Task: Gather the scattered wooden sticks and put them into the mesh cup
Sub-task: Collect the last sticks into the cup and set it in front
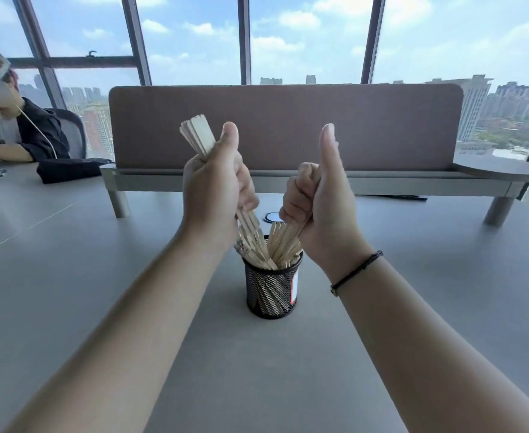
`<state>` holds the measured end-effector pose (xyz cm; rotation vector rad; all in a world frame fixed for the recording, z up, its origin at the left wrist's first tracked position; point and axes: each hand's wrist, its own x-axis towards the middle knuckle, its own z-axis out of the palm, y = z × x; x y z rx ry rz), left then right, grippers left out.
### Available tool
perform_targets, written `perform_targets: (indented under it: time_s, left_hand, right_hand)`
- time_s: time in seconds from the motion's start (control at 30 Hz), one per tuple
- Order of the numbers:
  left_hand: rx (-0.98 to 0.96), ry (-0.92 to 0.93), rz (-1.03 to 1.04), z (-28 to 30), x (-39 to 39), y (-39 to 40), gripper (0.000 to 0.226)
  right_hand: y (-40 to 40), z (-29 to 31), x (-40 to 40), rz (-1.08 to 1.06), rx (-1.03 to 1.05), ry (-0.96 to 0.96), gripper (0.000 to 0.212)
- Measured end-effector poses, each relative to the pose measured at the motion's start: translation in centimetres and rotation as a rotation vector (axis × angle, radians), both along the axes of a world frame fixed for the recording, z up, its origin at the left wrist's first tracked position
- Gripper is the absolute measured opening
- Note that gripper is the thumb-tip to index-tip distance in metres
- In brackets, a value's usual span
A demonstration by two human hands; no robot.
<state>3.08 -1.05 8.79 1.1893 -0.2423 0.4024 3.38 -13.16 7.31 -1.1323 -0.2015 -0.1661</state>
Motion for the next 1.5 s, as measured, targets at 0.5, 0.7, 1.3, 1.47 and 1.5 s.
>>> perform_targets:
  time_s: [0.5, 0.7, 1.3, 1.47, 1.5]
  left_hand:
    - [0.371, 0.016, 0.2, -3.7, 3.7, -0.4, 0.06]
    - [0.573, 0.027, 0.293, -4.5, 4.0, -0.1, 0.06]
    - [1.092, 0.072, -0.103, -5.0, 3.4, 1.4, 0.041]
    - [0.911, 0.023, 0.084, -3.3, 3.0, 2.6, 0.049]
    - [0.842, -0.037, 0.116, -2.8, 2.9, 2.7, 0.052]
  right_hand:
    - [-1.1, -2.4, 2.2, -0.327, -1.089, -0.253, 0.036]
    - [-1.1, -2.9, 1.8, -0.097, -1.359, -0.158, 0.048]
    - [-1.3, -3.4, 2.8, -0.15, -0.932, -0.088, 0.036]
    - [-1.5, -3.6, 3.3, -0.115, -0.879, -0.015, 0.032]
    - [-1.6, -3.7, 3.4, -0.109, -0.868, 0.005, 0.034]
